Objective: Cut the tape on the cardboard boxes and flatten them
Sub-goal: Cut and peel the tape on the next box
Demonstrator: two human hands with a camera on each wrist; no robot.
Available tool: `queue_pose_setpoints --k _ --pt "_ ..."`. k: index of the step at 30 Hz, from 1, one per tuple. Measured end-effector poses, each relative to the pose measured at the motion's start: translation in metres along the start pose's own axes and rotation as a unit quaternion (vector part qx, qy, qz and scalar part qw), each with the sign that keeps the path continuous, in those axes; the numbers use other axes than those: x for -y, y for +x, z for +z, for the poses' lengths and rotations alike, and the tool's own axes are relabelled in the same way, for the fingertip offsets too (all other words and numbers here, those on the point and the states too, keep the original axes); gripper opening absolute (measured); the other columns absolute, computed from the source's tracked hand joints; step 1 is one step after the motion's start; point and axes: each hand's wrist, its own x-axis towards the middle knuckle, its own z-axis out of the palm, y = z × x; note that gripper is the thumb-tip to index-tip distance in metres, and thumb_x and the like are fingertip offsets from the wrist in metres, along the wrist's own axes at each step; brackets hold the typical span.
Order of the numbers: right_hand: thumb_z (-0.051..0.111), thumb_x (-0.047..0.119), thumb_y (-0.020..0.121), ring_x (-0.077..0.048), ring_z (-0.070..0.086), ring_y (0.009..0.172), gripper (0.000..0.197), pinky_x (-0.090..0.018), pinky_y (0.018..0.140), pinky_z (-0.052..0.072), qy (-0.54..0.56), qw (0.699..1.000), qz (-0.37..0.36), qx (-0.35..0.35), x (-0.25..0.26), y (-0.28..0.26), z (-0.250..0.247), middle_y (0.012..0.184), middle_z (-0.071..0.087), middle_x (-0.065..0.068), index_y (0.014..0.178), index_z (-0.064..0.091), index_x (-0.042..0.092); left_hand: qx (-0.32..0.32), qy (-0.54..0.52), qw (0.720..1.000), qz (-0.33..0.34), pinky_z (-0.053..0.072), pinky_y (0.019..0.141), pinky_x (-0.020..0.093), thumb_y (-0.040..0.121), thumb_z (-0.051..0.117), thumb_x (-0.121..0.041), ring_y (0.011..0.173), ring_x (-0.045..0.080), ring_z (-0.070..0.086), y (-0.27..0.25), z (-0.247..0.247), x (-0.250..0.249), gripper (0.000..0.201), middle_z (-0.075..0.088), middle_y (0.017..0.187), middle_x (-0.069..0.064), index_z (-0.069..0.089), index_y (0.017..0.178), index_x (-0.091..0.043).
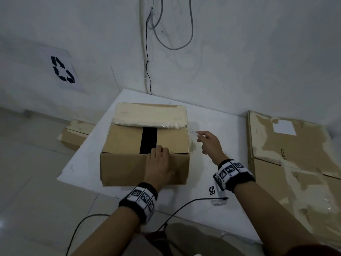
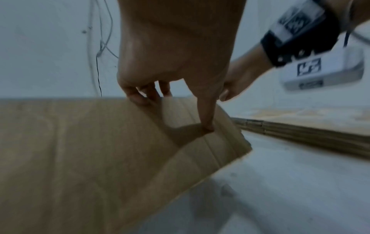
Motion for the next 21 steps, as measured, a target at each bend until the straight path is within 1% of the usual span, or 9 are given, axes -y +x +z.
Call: queue_pose_setpoints --k 5,7,9,11,13,15,18,19,21 --pt "0.061 0.037 0.095 -0.011 0.058 0.06 0.022 -0.02 0.055 0.044 -0.032 0.999 -0.008 -0.026 0.008 0.003 -0.001 0.087 0.069 -0.001 0.105 0.066 0.018 0.075 -0.04 0.995 -0.057 0.035 0.096 0.038 0.073 0.072 -0.041 0.114 0.027 0.037 0.026 -0.01 -0.001 0.062 0.038 0.125 0.008 0.042 0.121 -0.014" --pt "0.066 0.039 0.092 -0.012 0.058 0.058 0.026 -0.022 0.053 0.046 -0.008 1.0 0.001 -0.024 0.012 0.007 0.0 0.086 0.069 -0.002 0.104 0.066 0.016 0.166 -0.117 0.975 -0.09 0.038 0.1 0.039 0.078 0.071 -0.046 0.121 0.033 0.041 0.046 -0.024 0.002 0.062 0.044 0.128 0.012 0.049 0.124 -0.01" --pt "0.067 0.039 0.091 -0.013 0.058 0.058 0.027 -0.022 0.052 0.046 0.002 1.0 0.007 -0.024 0.015 0.011 0.003 0.088 0.068 -0.003 0.104 0.066 0.015 0.198 -0.271 0.933 -0.127 0.046 0.091 0.033 0.082 0.071 -0.041 0.115 0.033 0.053 0.07 -0.037 0.006 0.057 0.055 0.122 0.024 0.056 0.121 -0.002" --pt "0.066 0.04 0.091 -0.012 0.058 0.058 0.027 -0.023 0.054 0.045 -0.004 0.999 0.014 -0.034 0.014 0.017 0.007 0.09 0.069 -0.002 0.104 0.065 0.016 0.157 -0.412 0.878 -0.189 0.05 0.087 0.035 0.085 0.072 -0.029 0.105 0.03 0.059 0.09 -0.049 0.009 0.057 0.054 0.124 0.027 0.054 0.126 0.006" --pt "0.066 0.04 0.092 -0.011 0.055 0.058 0.027 -0.024 0.057 0.043 -0.002 0.998 0.024 -0.051 0.012 0.023 0.011 0.091 0.07 -0.001 0.103 0.064 0.015 0.13 -0.53 0.798 -0.255 0.05 0.084 0.034 0.088 0.067 -0.023 0.097 0.025 0.053 0.107 -0.052 0.012 0.055 0.056 0.125 0.018 0.049 0.132 0.006" --pt "0.064 0.035 0.094 -0.009 0.052 0.06 0.023 -0.025 0.059 0.043 -0.01 0.998 0.03 -0.062 0.011 0.029 0.015 0.093 0.072 -0.002 0.105 0.064 0.015 0.109 -0.628 0.717 -0.284 0.047 0.073 0.031 0.088 0.06 -0.024 0.09 0.023 0.048 0.117 -0.053 0.011 0.053 0.05 0.114 0.012 0.05 0.132 0.002" --pt "0.059 0.024 0.096 -0.006 0.052 0.063 0.012 -0.025 0.061 0.042 -0.02 0.998 0.014 -0.065 0.014 0.034 0.019 0.088 0.07 0.001 0.106 0.065 0.021 0.047 -0.701 0.623 -0.344 0.05 0.07 0.033 0.065 0.066 -0.034 0.077 0.026 0.054 0.135 -0.03 0.013 0.068 0.056 0.094 0.01 0.056 0.122 0.002" --pt "0.057 0.022 0.096 -0.006 0.053 0.063 0.012 -0.025 0.061 0.042 -0.021 0.998 0.011 -0.065 0.015 0.036 0.021 0.087 0.07 0.001 0.105 0.065 0.023 0.026 -0.73 0.586 -0.351 0.05 0.063 0.03 0.067 0.067 -0.031 0.074 0.027 0.056 0.137 -0.026 0.012 0.062 0.059 0.09 0.011 0.057 0.119 0.002" --pt "0.057 0.02 0.096 -0.004 0.053 0.063 0.013 -0.025 0.063 0.041 -0.022 0.997 0.008 -0.068 0.015 0.038 0.024 0.087 0.069 0.0 0.105 0.066 0.023 0.001 -0.775 0.534 -0.337 0.05 0.054 0.025 0.081 0.064 -0.018 0.081 0.023 0.063 0.134 -0.03 0.004 0.045 0.064 0.103 0.013 0.054 0.12 0.001"
